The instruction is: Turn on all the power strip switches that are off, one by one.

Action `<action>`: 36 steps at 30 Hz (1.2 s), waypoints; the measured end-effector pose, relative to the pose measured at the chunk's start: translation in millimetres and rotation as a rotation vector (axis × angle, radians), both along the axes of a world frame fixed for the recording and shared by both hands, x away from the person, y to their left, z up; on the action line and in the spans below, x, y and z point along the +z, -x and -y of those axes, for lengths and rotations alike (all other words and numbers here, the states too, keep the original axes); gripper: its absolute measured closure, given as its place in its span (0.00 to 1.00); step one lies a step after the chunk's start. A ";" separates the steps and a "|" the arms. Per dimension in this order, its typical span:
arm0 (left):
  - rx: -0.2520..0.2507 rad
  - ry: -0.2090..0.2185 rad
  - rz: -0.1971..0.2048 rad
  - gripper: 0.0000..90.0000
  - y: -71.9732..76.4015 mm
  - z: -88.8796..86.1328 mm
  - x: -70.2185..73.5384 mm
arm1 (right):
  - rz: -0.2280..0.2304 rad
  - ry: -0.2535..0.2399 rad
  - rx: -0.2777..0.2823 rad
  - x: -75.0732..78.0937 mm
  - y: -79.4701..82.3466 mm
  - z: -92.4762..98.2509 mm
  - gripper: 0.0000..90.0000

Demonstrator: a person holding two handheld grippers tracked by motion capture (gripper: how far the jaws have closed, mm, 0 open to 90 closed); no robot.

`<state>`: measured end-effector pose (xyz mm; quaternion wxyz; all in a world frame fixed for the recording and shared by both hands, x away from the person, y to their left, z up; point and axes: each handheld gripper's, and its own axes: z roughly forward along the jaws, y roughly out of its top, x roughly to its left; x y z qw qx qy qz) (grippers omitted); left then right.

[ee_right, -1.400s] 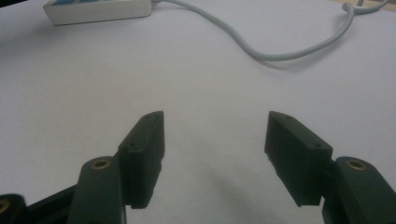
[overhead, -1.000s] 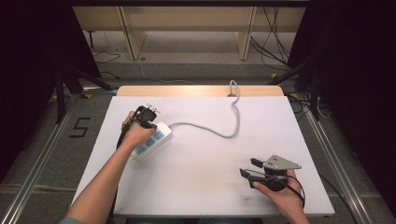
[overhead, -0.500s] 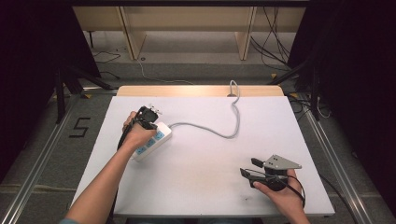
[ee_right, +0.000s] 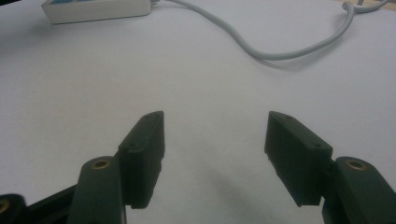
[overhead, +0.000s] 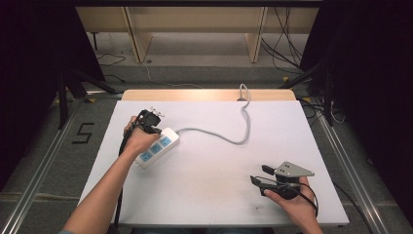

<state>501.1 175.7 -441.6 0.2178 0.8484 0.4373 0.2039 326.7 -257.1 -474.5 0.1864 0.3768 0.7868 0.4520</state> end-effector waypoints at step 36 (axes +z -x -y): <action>0.015 0.023 -0.008 1.00 13.1 -10.6 12.4 | -0.002 0.003 0.000 0.0 0.3 0.5 0.43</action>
